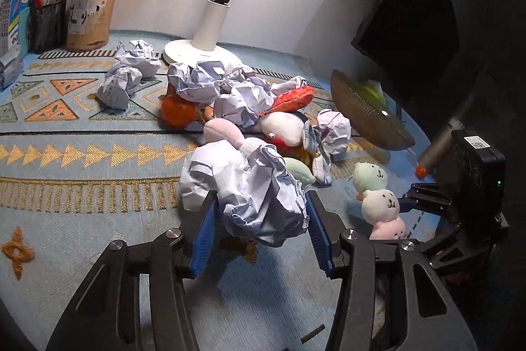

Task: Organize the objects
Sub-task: 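Grasp the pink-white-green plush toy with the right gripper while the left gripper grasps a paper ball, then carry the plush toy and paper ball to the woven bowl and release both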

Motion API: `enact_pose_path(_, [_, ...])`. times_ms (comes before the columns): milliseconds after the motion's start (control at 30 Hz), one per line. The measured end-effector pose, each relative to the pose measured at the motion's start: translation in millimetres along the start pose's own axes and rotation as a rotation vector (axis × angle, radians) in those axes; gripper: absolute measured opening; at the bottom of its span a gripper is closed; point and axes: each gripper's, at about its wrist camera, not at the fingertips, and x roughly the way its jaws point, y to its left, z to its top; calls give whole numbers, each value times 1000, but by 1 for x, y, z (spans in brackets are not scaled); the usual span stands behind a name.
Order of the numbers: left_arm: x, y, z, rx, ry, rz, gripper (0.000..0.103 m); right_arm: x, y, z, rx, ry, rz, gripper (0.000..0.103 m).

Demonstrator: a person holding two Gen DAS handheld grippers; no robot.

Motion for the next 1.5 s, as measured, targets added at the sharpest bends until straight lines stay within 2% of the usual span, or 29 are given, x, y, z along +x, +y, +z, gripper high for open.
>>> enact_pose_path(100, [3,-3,0,17,8,10,49,0,2,-11,-28,3,-85,66])
enact_pose_path(167, [3,-5,-1,29,9,10,49,-7,-8,-18,35,-14,-117,73])
enact_pose_path(200, [6,-5,-1,29,18,7,49,-11,-13,-21,87,-18,-124,82])
enact_pose_path(233, [7,-5,-1,29,24,5,49,-15,-20,-26,144,-26,-125,85])
enact_pose_path(333, [7,-5,-2,33,24,1,49,-25,-37,-40,372,-38,-76,85])
enact_pose_path(433, [7,-6,-3,35,22,5,49,-24,-36,-55,548,-46,-92,85])
enact_pose_path(600, [7,-6,-4,33,21,10,49,-25,-11,-51,648,-149,-215,85])
enact_pose_path(667, [7,-6,-4,36,21,16,49,-23,-2,-45,646,-188,-308,85])
enact_pose_path(700, [7,-7,-4,38,21,19,49,-21,0,-42,644,-198,-361,82])
enact_pose_path(733, [7,-7,-4,41,21,21,49,-19,0,-42,646,-202,-396,75])
enact_pose_path(767, [7,-8,-4,42,21,23,49,-16,-2,-41,648,-202,-403,70])
enact_pose_path(867, [8,-8,-4,44,26,35,49,-6,-11,-43,664,-204,-322,61])
enact_pose_path(933, [8,-11,-4,49,28,51,49,-9,-5,-42,622,-244,-309,41])
enact_pose_path(1033, [7,-17,-5,66,29,76,49,-11,-3,-42,592,-254,-284,41])
enact_pose_path(1100, [6,-21,-7,51,34,58,49,-15,-10,-47,605,-273,-244,41])
enact_pose_path(1267, [-6,-45,1,66,-9,42,49,-49,-33,-57,636,-372,-192,40])
enact_pose_path(1400, [-10,-85,32,128,-57,7,49,-97,-62,-57,654,-480,-213,40])
enact_pose_path(1500, [4,-126,70,174,-82,-34,49,-136,-92,-53,680,-574,-265,41])
